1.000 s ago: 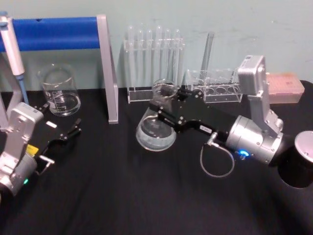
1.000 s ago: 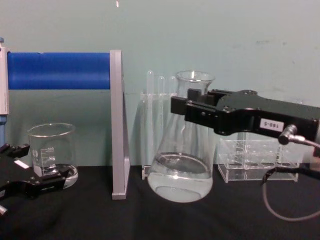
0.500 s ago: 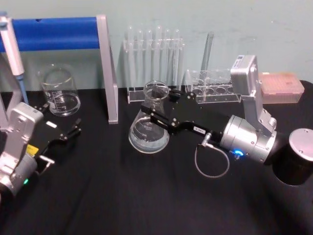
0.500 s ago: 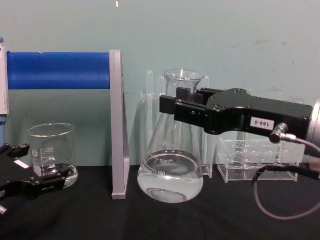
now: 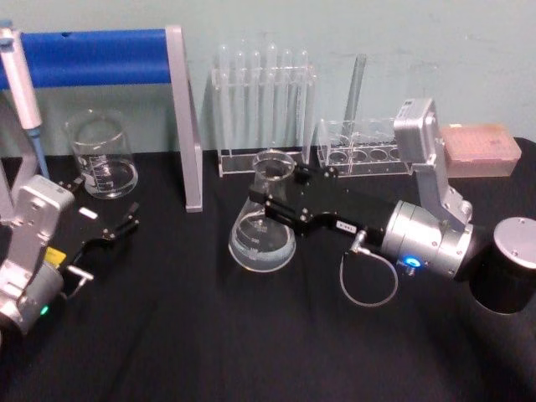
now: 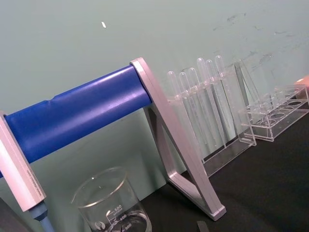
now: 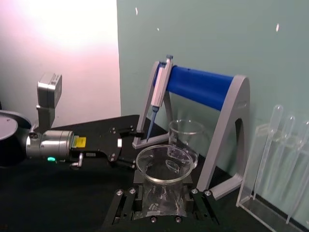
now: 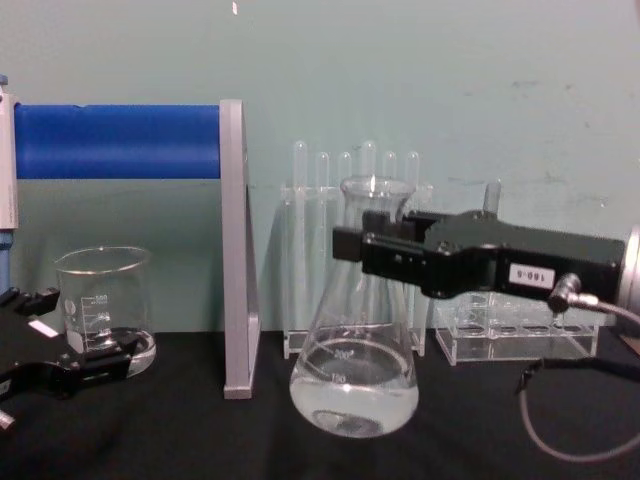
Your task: Grasp the erlenmeyer flask with one hand, shake it three times, then place it back.
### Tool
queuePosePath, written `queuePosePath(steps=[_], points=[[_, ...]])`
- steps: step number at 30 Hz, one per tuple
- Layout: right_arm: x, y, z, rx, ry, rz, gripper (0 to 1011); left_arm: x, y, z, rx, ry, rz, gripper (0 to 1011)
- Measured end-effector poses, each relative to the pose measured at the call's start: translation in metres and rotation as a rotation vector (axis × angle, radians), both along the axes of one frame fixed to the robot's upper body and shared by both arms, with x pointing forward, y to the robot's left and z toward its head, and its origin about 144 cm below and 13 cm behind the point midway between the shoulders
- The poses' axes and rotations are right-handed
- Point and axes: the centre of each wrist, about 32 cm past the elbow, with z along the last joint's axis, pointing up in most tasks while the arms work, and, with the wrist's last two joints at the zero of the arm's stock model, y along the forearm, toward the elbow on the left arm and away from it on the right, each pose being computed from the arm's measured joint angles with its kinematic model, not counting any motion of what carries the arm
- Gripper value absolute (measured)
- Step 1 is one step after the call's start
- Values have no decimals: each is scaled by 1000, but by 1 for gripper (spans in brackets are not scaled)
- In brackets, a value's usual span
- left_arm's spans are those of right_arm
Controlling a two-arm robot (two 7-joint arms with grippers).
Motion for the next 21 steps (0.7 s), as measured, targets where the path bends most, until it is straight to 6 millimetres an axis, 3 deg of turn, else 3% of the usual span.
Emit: queuePosePath(steps=[21], points=[[7, -1, -20, -51, 56, 10, 449, 0, 0, 0, 0, 0, 0, 1001]])
